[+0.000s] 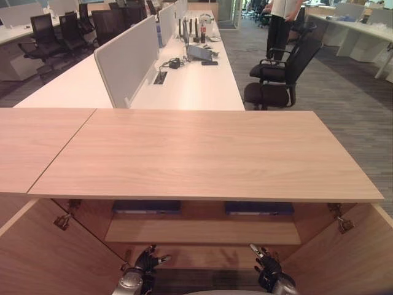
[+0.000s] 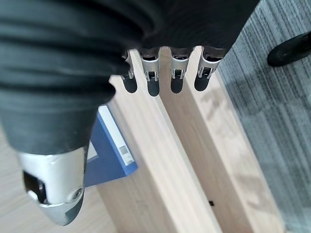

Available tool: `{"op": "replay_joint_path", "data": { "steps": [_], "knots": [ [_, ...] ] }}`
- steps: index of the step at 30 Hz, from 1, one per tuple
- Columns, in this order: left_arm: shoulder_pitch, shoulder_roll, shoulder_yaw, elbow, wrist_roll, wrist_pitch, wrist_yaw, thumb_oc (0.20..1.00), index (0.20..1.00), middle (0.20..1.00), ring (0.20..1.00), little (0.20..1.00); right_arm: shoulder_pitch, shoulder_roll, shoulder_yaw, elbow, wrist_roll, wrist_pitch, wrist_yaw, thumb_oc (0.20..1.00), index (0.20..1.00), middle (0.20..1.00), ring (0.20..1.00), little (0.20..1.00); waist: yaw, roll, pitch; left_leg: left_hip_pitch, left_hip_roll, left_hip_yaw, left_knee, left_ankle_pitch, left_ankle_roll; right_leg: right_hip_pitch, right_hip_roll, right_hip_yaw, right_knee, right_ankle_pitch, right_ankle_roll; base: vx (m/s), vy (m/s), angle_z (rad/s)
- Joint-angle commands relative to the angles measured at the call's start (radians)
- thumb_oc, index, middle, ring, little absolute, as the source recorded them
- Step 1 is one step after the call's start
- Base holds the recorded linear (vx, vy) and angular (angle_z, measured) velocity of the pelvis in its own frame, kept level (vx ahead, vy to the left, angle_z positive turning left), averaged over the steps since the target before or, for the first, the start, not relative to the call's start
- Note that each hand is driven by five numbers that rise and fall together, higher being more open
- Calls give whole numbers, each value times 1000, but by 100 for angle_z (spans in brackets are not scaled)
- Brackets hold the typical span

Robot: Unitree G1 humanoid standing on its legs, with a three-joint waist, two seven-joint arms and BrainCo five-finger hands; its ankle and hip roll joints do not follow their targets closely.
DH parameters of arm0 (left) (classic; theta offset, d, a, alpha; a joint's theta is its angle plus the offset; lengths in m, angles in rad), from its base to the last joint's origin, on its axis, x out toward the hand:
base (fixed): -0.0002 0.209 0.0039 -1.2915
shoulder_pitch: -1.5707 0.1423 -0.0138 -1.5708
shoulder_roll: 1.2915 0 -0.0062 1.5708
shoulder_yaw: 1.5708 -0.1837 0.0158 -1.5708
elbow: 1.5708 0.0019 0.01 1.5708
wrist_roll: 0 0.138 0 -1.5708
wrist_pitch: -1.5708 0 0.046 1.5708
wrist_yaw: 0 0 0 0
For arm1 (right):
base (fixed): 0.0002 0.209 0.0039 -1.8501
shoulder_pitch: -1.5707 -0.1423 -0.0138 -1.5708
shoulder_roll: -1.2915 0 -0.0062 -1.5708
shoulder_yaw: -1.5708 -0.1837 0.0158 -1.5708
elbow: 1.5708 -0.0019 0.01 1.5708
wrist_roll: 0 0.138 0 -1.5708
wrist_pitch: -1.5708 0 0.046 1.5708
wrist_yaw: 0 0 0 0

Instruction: Put the empty folder in the office cabinet

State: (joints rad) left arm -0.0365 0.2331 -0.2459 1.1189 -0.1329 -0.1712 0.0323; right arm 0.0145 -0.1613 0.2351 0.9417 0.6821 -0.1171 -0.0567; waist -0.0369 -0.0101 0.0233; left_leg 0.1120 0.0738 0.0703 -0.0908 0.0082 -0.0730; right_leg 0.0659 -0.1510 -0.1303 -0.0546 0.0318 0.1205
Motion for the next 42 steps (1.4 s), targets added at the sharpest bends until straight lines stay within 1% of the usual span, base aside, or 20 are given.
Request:
{"op": "replay_joint_path", "data": {
  "steps": [1,2,3,4,5,6,7,9,11,13,14,16,17,20,23,27,29,33,36,42],
  "knots": [
    [-100,12,6,26,-42,-28,16,1000,1000,1000,1000,1000,-82,1,23,-24,-53,-20,-7,1000,1000,1000,1000,1000,35,-19,68,25,5,-80,3,-55,13,-79,-61,47,258,-43,119,-182,23,-7],
    [-104,12,-2,21,-40,-30,19,1000,1000,1000,1000,1000,-87,-5,30,-37,-65,-24,-14,1000,1000,1000,1000,1000,27,-19,76,3,-3,-114,6,-38,16,-92,-19,119,301,-61,123,-149,23,17],
    [-107,17,1,15,-49,-30,19,1000,1000,1000,1000,1000,-85,-17,36,-43,-70,-27,-22,1000,1000,1000,1000,1000,26,-19,71,-31,-12,-155,9,-18,17,-80,36,218,302,-125,103,-98,20,139],
    [-106,18,1,15,-49,-30,19,1000,1000,1000,1000,1000,-85,-17,36,-43,-69,-27,-22,1000,1000,1000,1000,1000,25,-20,71,-30,-13,-156,10,-19,17,-79,35,218,304,-128,103,-52,-76,197],
    [-116,20,3,17,-61,-35,29,1000,1000,1000,1000,1000,-83,-25,51,-49,-71,-35,-23,1000,1000,1000,1000,1000,39,-31,78,-56,-26,-202,15,0,15,-49,52,241,270,-163,55,-8,-156,197],
    [-115,19,2,20,-65,-36,31,1000,1000,1000,1000,1000,-82,-28,56,-52,-76,-36,-21,1000,1000,1000,1000,1000,44,-34,79,-61,-27,-219,13,5,12,-38,52,233,248,-170,42,-51,-319,92],
    [-122,14,10,30,-93,-37,34,1000,1000,1000,1000,1000,-85,-40,65,-53,-88,-39,-23,1000,1000,1000,1000,1000,63,-30,85,-83,-21,-258,11,29,-12,-20,63,205,211,-181,27,-97,-315,86],
    [-129,13,14,32,-111,-36,35,1000,1000,1000,1000,1000,-93,-51,67,-50,-92,-41,-25,1000,1000,1000,1000,1000,67,-24,93,-102,-17,-285,10,45,-26,-13,67,178,190,-179,22,-88,-205,153],
    [-136,-5,3,34,-139,-37,32,1000,1000,1000,1000,1000,-92,-77,62,-59,-91,-53,-26,1000,1000,1000,1000,1000,89,-6,113,-161,-18,-361,9,97,-58,-1,73,98,146,-183,4,-147,-194,113],
    [-145,-15,-4,29,-153,-42,32,1000,1000,1000,1000,1000,-102,-102,45,-54,-87,-64,-33,1000,1000,1000,1000,1000,104,11,137,-234,-24,-385,14,145,-85,-8,73,44,135,-192,-7,-231,-115,77],
    [-147,-18,-5,27,-157,-43,34,1000,1000,1000,1000,1000,-109,-113,35,-45,-88,-67,-38,1000,1000,1000,1000,1000,104,17,142,-254,-21,-357,13,155,-91,-13,70,21,136,-197,-12,-221,5,146],
    [-147,-21,-2,12,-161,-43,33,1000,1000,1000,1000,1000,-124,-129,25,-23,-97,-64,-46,1000,1000,1000,1000,1000,97,14,154,-284,23,-156,31,148,-75,-23,40,-29,144,-190,-7,-217,46,140],
    [-137,-13,13,4,-169,-45,32,1000,1000,1000,1000,1000,-129,-128,21,10,-95,-59,-47,1000,1000,1000,1000,1000,93,10,155,-271,84,-29,68,146,-77,-27,10,-82,147,-173,-6,-208,42,116],
    [-127,-13,20,6,-167,-47,35,1000,1000,1000,1000,1000,-124,-122,20,24,-100,-51,-39,1000,1000,1000,1000,1000,91,11,143,-249,114,-23,96,139,-84,-21,-7,-124,136,-152,-9,-99,14,106],
    [-107,-20,31,12,-160,-52,46,1000,1000,1000,1000,1000,-110,-116,26,19,-111,-50,-29,1000,1000,1000,1000,1000,89,5,127,-154,161,-27,132,82,-100,-9,-38,-209,142,-144,-20,-134,58,103],
    [-101,-23,26,20,-157,-52,39,1000,1000,1000,1000,1000,-109,-112,14,30,-102,-49,-24,1000,1000,1000,1000,1000,74,8,109,-72,191,-16,138,57,-114,-13,-63,-286,146,-119,-19,-151,131,89],
    [-96,-24,9,10,-141,-47,28,1000,1000,1000,1000,1000,-94,-112,4,22,-99,-47,-21,1000,1000,1000,1000,1000,64,11,101,-52,198,36,126,52,-115,-4,-76,-328,144,-104,-13,-53,141,67],
    [-97,-20,-1,8,-112,-40,24,1000,1000,1000,1000,1000,-89,-93,6,27,-106,-36,-13,1000,1000,1000,1000,1000,59,2,79,-31,179,87,83,25,-112,23,-94,-344,119,-69,9,64,196,54],
    [-105,-16,-9,12,-91,-40,20,1000,1000,1000,1000,1000,-85,-68,6,43,-108,-29,-1,1000,1000,1000,1000,1000,71,-20,62,-32,133,69,68,-15,-89,27,-128,-340,75,-8,43,20,205,3],
    [-127,-1,-8,22,-80,-35,21,1000,1000,1000,1000,1000,-96,-39,-1,52,-113,-24,-2,1000,1000,1000,1000,1000,92,-54,70,-52,58,36,66,-59,-46,16,-190,-334,66,44,87,2,195,6]
  ]
}}
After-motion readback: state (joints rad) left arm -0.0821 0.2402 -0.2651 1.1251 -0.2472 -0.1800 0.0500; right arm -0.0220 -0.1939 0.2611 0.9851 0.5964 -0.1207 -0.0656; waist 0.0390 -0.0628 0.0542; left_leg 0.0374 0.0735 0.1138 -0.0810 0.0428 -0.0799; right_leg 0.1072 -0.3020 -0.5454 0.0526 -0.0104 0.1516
